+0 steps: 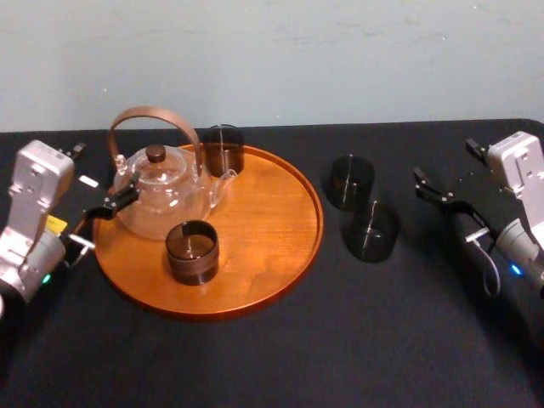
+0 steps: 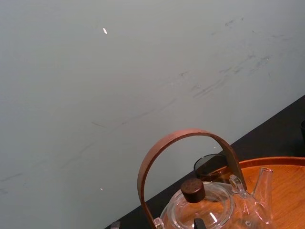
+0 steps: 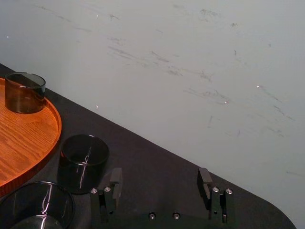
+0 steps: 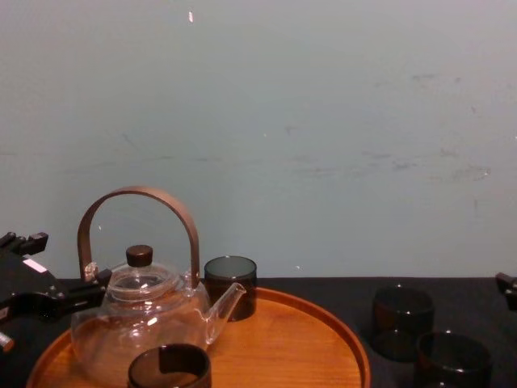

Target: Pick up the glass from the table and place it on the tray.

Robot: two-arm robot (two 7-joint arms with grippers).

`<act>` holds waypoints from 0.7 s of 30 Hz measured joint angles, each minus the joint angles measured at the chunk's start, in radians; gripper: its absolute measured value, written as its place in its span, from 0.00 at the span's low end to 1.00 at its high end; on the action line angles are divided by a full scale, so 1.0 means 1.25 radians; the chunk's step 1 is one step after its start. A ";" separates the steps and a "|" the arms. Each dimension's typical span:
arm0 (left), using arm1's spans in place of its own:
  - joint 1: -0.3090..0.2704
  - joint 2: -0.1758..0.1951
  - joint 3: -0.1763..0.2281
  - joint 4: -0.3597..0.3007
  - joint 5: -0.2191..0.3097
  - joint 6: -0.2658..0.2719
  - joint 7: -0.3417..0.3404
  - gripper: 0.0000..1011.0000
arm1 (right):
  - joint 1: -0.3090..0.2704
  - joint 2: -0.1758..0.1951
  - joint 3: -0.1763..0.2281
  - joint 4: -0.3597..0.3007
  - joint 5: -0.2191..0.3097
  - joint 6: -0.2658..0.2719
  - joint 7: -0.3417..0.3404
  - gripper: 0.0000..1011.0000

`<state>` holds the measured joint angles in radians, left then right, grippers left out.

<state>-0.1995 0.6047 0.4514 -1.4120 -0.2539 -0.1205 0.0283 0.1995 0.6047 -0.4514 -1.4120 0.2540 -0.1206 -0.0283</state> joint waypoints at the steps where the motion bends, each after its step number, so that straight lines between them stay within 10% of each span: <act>1: 0.000 0.000 0.000 0.000 0.000 0.000 0.000 0.99 | 0.000 0.000 0.000 0.000 0.000 0.000 0.000 0.99; 21: 0.000 0.000 0.000 0.000 0.000 0.000 0.000 0.99 | 0.000 0.000 0.000 0.000 0.000 0.000 0.000 0.99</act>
<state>-0.1995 0.6047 0.4514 -1.4120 -0.2539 -0.1205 0.0283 0.1995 0.6047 -0.4514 -1.4120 0.2539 -0.1205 -0.0283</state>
